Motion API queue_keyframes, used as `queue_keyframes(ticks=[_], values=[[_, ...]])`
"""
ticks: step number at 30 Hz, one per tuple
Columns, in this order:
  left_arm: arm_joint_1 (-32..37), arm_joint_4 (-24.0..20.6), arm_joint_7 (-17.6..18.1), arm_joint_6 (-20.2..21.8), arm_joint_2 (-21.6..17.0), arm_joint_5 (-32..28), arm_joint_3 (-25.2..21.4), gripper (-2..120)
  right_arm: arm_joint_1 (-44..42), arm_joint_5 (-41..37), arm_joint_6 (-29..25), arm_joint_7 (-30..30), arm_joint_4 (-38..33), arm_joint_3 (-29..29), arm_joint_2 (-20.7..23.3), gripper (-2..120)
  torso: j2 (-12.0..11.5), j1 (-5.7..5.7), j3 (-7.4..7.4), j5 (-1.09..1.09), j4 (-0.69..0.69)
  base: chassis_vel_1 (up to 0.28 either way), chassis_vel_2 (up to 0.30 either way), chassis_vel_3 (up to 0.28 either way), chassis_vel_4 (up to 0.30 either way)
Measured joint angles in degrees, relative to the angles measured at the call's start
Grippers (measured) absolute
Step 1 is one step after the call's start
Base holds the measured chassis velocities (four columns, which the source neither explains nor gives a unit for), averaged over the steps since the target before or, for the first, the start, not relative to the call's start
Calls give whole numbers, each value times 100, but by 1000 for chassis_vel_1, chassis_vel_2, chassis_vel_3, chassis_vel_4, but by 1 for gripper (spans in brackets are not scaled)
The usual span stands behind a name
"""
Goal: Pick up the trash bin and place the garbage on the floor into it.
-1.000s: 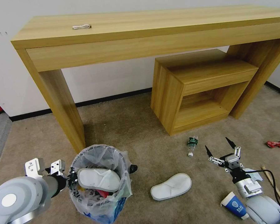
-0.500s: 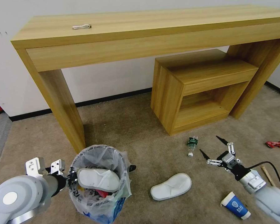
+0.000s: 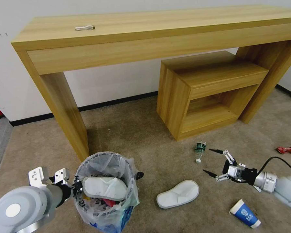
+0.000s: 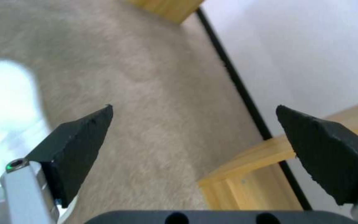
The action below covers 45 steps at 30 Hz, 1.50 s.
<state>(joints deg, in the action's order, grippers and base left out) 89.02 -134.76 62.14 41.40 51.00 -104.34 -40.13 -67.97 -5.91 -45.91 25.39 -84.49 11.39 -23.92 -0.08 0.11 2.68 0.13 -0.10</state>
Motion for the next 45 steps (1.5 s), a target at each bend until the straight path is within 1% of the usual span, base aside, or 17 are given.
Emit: queue_keyframes(ticks=[2, 3, 6, 7, 9, 14, 16, 20, 23, 24, 26, 30, 32, 40, 45], values=[[11, 0, -2, 5, 29, 41, 26, 0, 20, -13, 34, 183, -53, -45, 138, 100, 0, 0, 0, 0, -1, 0, 0, 0, 0], [11, 0, -2, 5, 29, 41, 26, 0, 20, -13, 34, 183, -53, -45, 138, 100, 0, 0, 0, 0, -1, 0, 0, 0, 0], [12, 18, -3, 9, 88, 105, 64, 0, 61, -68, 51, 711, -95, -98, 275, 100, 0, 0, 0, 0, 0, 0, 0, 0, 0], [12, 18, -3, 9, 88, 105, 64, 0, 61, -68, 51, 711, -95, -98, 275, 100, 0, 0, 0, 0, 0, 0, 0, 0, 0], [6, 30, -5, 11, 130, 127, 86, 0, 86, -124, 47, 943, -101, -135, 303, 100, 0, 0, 0, 0, 0, 0, 0, 0, 0], [5, 41, -7, 18, 224, 189, 129, 0, 138, -133, 57, 1027, -125, -268, 207, 100, 0, 0, 0, 0, 0, 0, 0, 0, 0], [-8, 57, -9, 19, 268, 213, 150, 0, 230, -143, 143, 960, -124, -466, 78, 100, 0, 0, 0, 0, 0, 0, 0, 0, 0], [-30, 89, -10, 25, 285, 217, 168, 0, 299, -162, 189, 801, -100, -596, -74, 100, 0, 0, 0, -1, 0, 0, 0, 0, 0], [-28, 115, -14, 36, 293, 224, 177, 0, 335, -172, 252, 565, -50, -764, -276, 98, 0, 0, 0, -1, 0, 0, 0, 0, 0], [-28, 115, -14, 36, 293, 224, 177, 0, 335, -172, 252, 565, -50, -764, -276, 98, 0, 0, 0, -1, 0, 0, 0, 0, 0], [-49, 143, -21, 38, 300, 224, 174, 0, 364, -184, 280, 414, 8, -878, -460, 98, 0, 0, 0, 0, 0, 0, 0, 0, 0], [-74, 184, -29, 38, 312, 240, 195, 0, 393, -253, 328, 248, 48, -1002, -606, 98, 0, 0, 0, -1, 0, 0, 0, 0, 0], [-93, 217, -35, 38, 319, 254, 235, 0, 417, -279, 367, 72, 87, -1125, -755, 97, 0, 0, 0, 0, 0, 0, 0, 0, 0], [-138, 294, -51, 38, 310, 275, 301, 0, 426, -350, 468, -151, 52, -1242, -994, 96, 1, 0, 0, -1, 1, 0, 0, 0, 0], [-174, 323, -57, 38, 289, 274, 344, 0, 430, -388, 512, -158, 14, -1361, -1003, 96, 1, 0, 0, -1, -1, 0, 0, 0, 0]])
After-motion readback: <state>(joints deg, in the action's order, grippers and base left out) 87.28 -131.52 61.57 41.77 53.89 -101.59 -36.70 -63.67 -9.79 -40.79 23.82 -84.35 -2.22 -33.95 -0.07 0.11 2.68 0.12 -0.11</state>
